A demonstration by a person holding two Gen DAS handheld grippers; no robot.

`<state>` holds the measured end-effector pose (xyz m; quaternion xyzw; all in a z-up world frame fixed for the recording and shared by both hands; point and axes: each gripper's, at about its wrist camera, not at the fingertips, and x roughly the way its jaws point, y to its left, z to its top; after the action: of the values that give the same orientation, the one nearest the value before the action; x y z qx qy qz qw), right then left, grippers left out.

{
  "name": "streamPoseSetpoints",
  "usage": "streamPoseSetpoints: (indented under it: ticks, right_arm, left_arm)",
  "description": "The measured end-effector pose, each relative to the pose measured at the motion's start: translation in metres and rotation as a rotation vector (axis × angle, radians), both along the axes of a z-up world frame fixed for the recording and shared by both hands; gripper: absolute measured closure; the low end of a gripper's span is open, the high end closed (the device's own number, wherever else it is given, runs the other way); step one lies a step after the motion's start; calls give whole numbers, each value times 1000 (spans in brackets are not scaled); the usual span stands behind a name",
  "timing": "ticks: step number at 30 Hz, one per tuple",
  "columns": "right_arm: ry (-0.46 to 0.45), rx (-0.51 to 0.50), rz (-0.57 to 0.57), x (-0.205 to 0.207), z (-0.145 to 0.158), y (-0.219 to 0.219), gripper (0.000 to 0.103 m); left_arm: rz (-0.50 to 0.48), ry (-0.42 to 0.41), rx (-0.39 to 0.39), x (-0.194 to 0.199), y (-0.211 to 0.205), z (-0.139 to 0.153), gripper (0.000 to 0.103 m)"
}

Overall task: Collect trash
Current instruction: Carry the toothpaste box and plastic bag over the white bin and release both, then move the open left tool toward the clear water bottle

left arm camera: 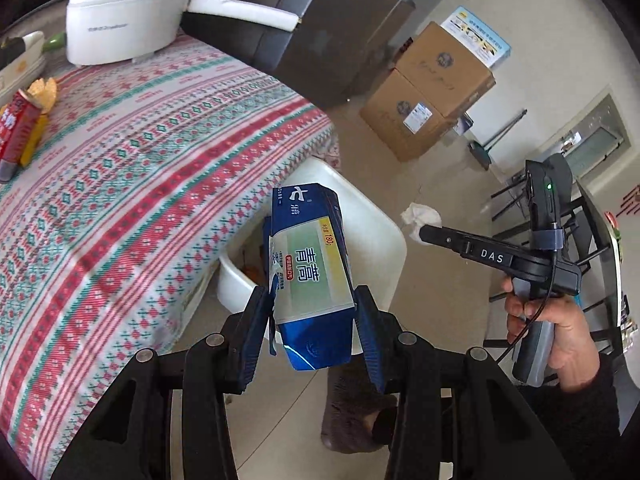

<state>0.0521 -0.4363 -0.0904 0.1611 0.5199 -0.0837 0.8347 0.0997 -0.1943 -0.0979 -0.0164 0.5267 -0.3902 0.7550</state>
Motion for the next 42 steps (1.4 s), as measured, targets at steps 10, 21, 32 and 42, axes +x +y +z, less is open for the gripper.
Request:
streamPoseSetpoints:
  ticks: [10,21,32,42]
  right_arm:
    - [20,15,-21,-7,-7,-20,73]
    - [41,12,-17,-5,-12,-23,73]
    - [48,30,-8,4,-10,-11,72]
    - [7,-3,7,29,13,15,26]
  left_arm:
    - [-22,9,35,7,-30,-29,57]
    - [20,-87,161,22,-24,-29,16]
    - [91,-103,179,23,20,-17,9]
    - [258,-150,188,31,104,6,0]
